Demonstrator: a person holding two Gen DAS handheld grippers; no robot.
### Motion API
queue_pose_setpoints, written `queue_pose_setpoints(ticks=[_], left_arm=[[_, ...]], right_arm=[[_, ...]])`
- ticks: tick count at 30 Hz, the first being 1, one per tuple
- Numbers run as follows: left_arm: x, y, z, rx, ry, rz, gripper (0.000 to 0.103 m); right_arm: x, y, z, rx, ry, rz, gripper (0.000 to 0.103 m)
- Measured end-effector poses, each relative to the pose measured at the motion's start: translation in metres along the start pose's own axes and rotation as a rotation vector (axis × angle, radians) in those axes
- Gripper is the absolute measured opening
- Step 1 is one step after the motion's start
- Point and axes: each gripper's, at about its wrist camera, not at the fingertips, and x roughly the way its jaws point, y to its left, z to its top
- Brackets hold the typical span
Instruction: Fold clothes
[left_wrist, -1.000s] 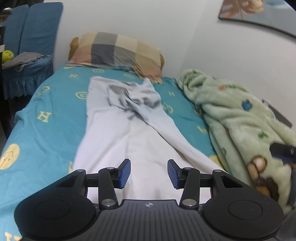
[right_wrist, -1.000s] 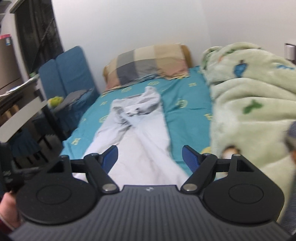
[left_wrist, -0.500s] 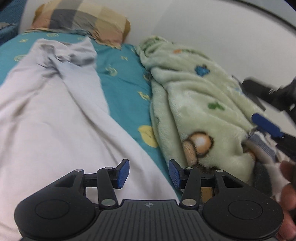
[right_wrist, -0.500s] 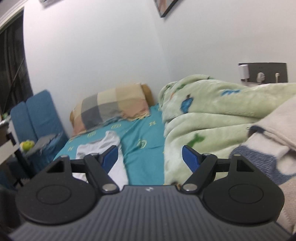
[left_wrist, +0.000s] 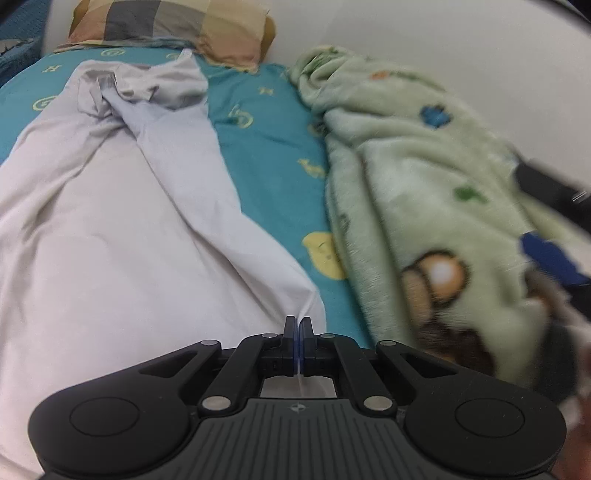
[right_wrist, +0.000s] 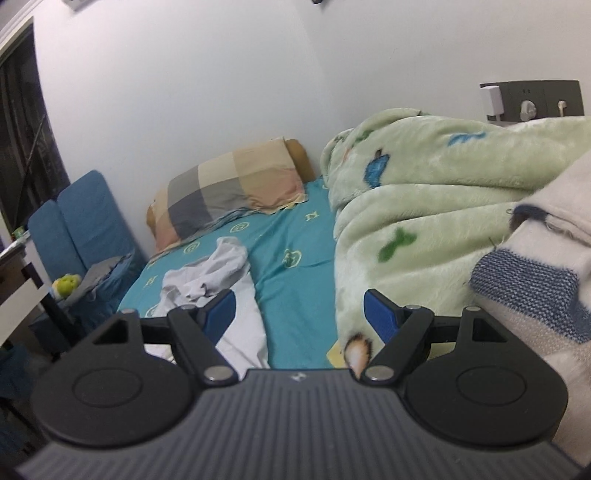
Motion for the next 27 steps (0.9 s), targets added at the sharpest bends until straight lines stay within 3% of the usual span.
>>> queue_pose_setpoints(ticks=[5, 12, 14, 18, 21, 24, 26, 27], left_arm=[[-0.062, 0.048, 0.006, -0.116, 0.004, -0.065, 0.001], [-0.084, 0.132, -0.008, -0.354, 0.067, -0.025, 0.002], [-0.081, 0.141, -0.012, -0.414, 0.082, -0.060, 0.011], [-0.077, 0.130, -0.015, -0.403, 0.081, -0.080, 0.044], [-0.067, 0.116, -0.019, -0.348, 0.101, -0.050, 0.052], [-0.054, 0.106, -0.026, -0.301, 0.127, -0.009, 0.053], [-0.046, 0.102, -0.030, -0.278, 0.147, -0.006, 0.044], [-0.043, 0.099, -0.031, -0.265, 0.151, -0.012, 0.023]], right_arm=[[0.008, 0.014, -0.007, -0.046, 0.076, 0.065, 0.078], [0.027, 0.036, -0.022, -0.125, 0.236, 0.123, 0.078], [0.036, 0.039, -0.026, -0.137, 0.307, 0.105, 0.078], [0.050, 0.041, -0.036, -0.134, 0.410, 0.082, 0.078], [0.055, 0.040, -0.040, -0.127, 0.440, 0.063, 0.078], [0.056, 0.041, -0.043, -0.134, 0.455, 0.063, 0.078], [0.057, 0.043, -0.044, -0.142, 0.463, 0.074, 0.078], [0.057, 0.044, -0.045, -0.147, 0.466, 0.090, 0.078]])
